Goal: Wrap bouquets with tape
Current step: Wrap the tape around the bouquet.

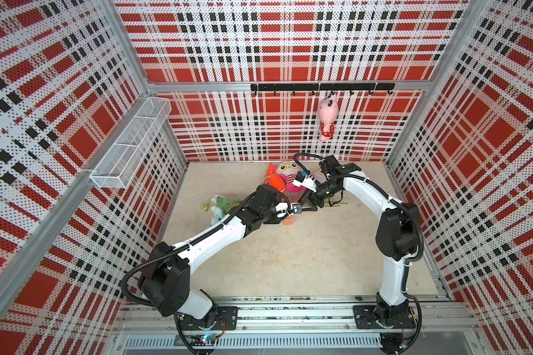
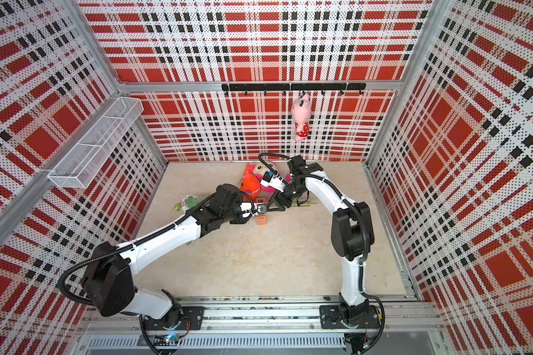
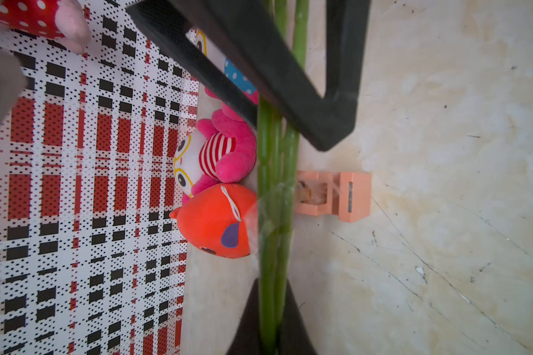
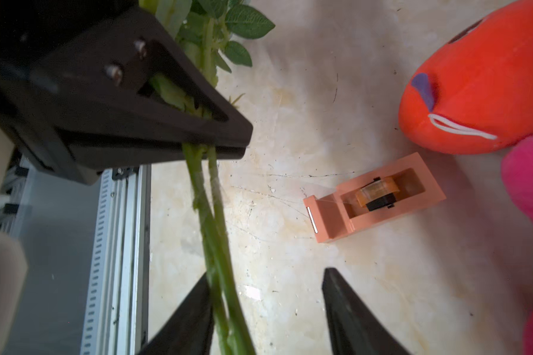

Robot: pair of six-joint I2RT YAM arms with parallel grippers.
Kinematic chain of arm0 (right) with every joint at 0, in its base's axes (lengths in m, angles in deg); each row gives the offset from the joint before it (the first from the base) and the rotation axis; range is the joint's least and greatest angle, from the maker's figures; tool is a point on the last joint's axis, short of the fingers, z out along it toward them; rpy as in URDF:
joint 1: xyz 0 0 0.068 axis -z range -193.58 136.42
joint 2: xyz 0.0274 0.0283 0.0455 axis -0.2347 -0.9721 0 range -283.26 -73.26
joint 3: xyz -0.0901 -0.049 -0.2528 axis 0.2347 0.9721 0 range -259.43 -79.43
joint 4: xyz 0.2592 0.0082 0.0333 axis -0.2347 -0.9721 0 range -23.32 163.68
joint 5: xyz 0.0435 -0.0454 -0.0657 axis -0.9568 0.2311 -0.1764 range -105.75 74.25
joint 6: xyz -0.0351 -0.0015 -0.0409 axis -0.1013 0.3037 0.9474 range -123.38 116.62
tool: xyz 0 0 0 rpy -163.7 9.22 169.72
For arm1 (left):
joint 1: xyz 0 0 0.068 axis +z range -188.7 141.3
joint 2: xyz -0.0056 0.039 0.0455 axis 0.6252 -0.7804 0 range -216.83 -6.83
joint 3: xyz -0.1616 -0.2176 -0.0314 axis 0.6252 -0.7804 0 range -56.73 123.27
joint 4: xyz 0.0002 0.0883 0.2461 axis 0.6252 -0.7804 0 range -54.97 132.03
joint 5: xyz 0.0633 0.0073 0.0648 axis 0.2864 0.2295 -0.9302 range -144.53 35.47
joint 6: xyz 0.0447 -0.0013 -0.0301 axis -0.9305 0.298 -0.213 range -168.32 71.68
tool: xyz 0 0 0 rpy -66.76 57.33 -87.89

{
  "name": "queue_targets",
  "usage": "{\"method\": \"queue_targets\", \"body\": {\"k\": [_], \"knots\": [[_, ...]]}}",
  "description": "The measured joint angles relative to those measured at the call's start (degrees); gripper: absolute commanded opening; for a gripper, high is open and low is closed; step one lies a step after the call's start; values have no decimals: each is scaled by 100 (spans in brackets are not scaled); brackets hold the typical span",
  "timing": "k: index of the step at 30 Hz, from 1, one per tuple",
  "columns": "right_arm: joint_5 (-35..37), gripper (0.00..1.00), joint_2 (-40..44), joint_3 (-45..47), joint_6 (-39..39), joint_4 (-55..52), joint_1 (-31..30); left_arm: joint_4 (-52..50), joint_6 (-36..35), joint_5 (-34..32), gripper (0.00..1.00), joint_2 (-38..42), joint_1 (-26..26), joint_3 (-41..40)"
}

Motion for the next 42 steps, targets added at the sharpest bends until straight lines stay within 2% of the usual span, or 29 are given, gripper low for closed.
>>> {"method": "queue_targets", "body": {"k": [1, 3, 6, 7, 9, 11, 19, 23, 26, 28, 31, 38, 42], "knots": [[-4, 23, -9, -2, 7, -50, -15, 2, 0, -31, 0, 0, 2, 0], [2, 11, -13, 20, 63, -90, -39, 15, -4, -103, 0, 0, 7, 0], [-96, 0, 15, 136, 107, 20, -105, 31, -22, -153, 9, 0, 70, -26], [-85, 0, 22, 181, 138, 105, -120, 39, -15, -133, 13, 2, 90, -59], [-46, 0, 33, 310, 149, 286, -149, 105, 52, -70, 28, 2, 133, -131], [197, 0, 33, 437, 98, 575, -162, 190, 162, 136, 36, 103, 190, -197], [533, 0, 72, 671, 282, 1482, -81, 717, 629, 1377, 51, 1231, 870, -380], [732, 0, 350, 1344, 525, 2264, -133, 1182, 802, 2037, 58, 1725, 1296, -754], [1121, 0, 752, 2127, 844, 3069, -267, 1305, 881, 2417, 60, 1694, 1491, -791], [1373, 0, 1071, 2704, 1043, 3703, -398, 1239, 887, 2599, 57, 1547, 1563, -737], [1596, 0, 1491, 3440, 1296, 4693, -529, 957, 855, 2830, 57, 1108, 1598, -457], [1991, 0, 1987, 4599, 1856, 6778, -664, 262, 708, 3274, 59, 306, 1639, -72], [2199, 0, 2057, 4977, 2135, 7521, -695, -236, 603, 3386, 61, -55, 1648, 210]]}}
